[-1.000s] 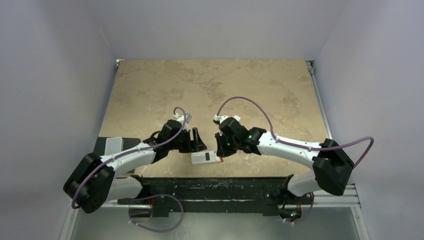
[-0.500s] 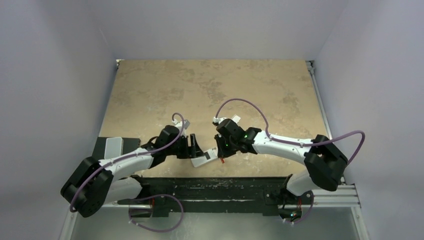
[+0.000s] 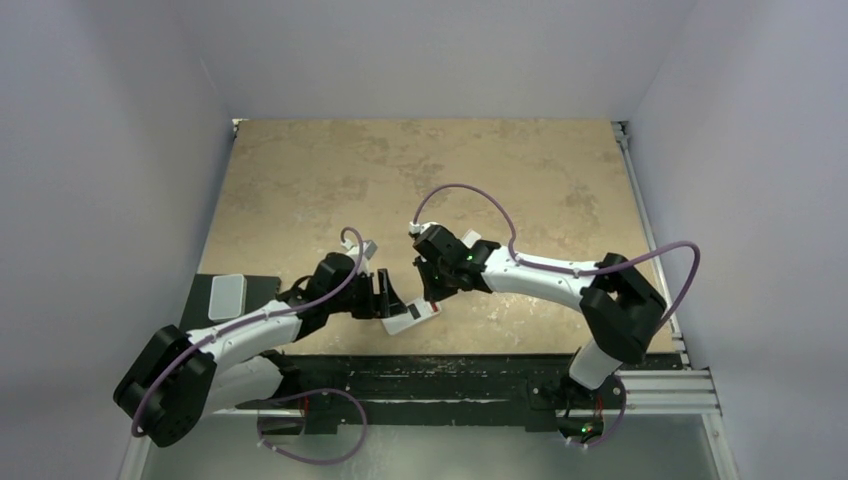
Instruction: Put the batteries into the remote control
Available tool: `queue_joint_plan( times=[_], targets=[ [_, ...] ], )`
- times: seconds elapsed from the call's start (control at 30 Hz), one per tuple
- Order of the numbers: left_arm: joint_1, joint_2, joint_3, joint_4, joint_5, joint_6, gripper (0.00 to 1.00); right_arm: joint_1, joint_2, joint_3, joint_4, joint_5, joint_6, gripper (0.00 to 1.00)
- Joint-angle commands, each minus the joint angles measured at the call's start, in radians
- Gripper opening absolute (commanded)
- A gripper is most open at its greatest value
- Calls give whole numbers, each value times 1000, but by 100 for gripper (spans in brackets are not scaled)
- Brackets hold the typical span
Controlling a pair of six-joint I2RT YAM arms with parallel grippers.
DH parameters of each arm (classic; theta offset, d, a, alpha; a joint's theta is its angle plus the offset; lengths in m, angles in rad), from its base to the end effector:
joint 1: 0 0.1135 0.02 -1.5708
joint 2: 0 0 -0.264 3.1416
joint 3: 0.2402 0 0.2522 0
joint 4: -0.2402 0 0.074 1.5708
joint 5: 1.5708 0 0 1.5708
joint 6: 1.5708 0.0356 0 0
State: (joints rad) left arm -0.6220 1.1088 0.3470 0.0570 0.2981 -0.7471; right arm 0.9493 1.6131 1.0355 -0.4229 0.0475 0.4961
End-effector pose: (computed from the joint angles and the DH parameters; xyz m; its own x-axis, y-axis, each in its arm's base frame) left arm 0.1591 -0.1269 0.1542 -0.8883 -0.1623 -0.4296 0.1842 0.7308 -0.6572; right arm 0.1925 0.2659 0.2016 -0.8105 -0.3151 -0.4938 -0.4678 0.8556 0.2218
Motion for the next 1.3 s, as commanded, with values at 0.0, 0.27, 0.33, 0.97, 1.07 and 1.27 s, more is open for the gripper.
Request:
queue_joint_plan(
  times=[0.0,0.27,0.33,0.97,1.07,1.27],
  targets=[
    [0,-31,21,-34,-32,18,67,6,35,55,-41,59,-34,0],
    [2,-70,37,-103,-66,29,69,6,64,48,-40,66,-33,0],
    [1,-64,37,-103,-66,31,69,6,65,45,-39,64,-30,0],
    [1,-52,46,-99,-62,31,70,11,80,63,-42,45,-18,3],
    [1,-50,48,-93,-60,31,71,16,82,69,-46,45,-10,3],
    [2,-52,55,-97,-52,39,71,23,92,88,-60,53,2,5]
  ],
)
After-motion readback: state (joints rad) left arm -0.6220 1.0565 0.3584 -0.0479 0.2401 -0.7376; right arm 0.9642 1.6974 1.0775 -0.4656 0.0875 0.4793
